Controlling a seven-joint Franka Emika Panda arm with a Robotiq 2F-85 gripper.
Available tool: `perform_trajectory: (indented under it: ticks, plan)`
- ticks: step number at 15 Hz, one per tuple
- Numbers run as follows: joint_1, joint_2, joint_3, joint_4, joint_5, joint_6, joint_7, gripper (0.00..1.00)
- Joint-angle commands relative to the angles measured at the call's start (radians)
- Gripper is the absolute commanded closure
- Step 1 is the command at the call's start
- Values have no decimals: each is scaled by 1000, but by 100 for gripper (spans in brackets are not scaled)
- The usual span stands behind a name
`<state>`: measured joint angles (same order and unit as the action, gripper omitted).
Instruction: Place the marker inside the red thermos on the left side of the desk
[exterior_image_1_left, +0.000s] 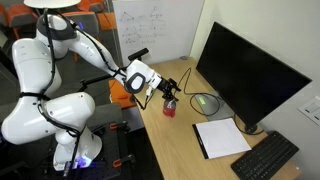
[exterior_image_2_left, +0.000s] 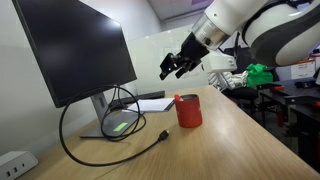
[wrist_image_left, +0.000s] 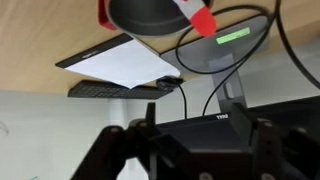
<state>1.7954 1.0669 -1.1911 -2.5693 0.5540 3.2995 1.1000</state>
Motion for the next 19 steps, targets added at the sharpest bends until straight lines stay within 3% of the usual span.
perform_trajectory:
  ticks: [1, 8, 12, 19]
  plan:
    - [-62, -213, -36, 25, -4, -53, -126, 0]
    - [-136, -354, -186, 172, -60, -441, -245, 0]
    - [-226, -464, -193, 251, -146, -607, -321, 0]
    - [-401, -661, -168, 301, -291, -795, -526, 0]
